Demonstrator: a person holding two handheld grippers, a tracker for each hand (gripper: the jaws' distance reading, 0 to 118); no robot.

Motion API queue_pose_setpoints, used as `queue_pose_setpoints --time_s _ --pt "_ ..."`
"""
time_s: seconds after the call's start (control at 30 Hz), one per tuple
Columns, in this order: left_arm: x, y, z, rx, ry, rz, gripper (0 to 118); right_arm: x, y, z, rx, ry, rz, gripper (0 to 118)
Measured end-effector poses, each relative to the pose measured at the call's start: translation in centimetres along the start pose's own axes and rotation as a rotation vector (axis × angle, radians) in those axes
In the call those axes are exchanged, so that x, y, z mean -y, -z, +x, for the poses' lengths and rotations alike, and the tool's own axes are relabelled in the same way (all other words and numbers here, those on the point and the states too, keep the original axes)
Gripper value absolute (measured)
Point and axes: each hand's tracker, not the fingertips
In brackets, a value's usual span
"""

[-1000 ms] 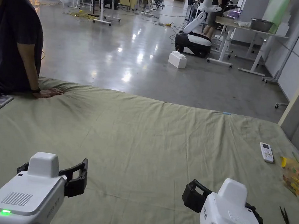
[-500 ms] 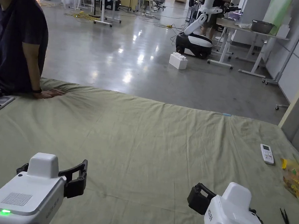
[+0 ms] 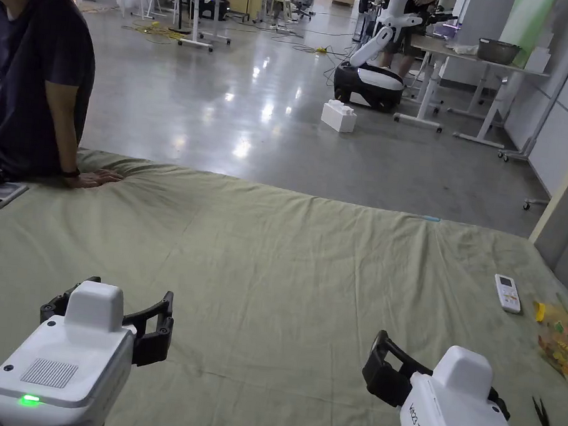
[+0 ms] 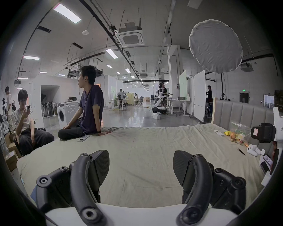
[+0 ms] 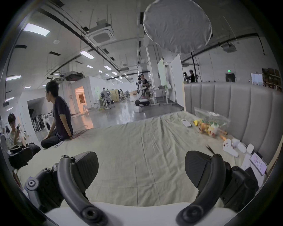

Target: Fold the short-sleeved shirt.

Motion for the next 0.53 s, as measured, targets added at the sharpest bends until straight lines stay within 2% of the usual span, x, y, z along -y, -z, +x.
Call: queue_pose_setpoints --time_s 0.07,0.17,0.23,0.33,0.4,0.53 --pt "0.02 0.03 0.02 -0.002 0.002 0.005 86 0.2 -0.35 -0.39 0.036 -0.05 0.063 113" --pt "0.35 0.13 0.1 -0.007 0.012 0.006 86 0.1 -0.57 -0.8 0.028 -0.11 0.093 114" --pt "0.5 0.22 0.13 -0.011 0.015 0.001 86 0.22 -0.79 -0.84 0.027 -0.095 0.111 115" --pt "0.62 0.16 0.06 -0.017 0.016 0.008 86 0.01 -0.79 -0.89 0.047 -0.137 0.138 115" --pt "0.69 0.13 0.05 -0.022 0.013 0.012 86 0.1 -0.64 -0.76 0.055 -0.117 0.107 115" --pt "0.64 -0.04 0.01 -0.026 0.022 0.023 86 -0.02 -0.67 -0.84 0.031 -0.169 0.134 115"
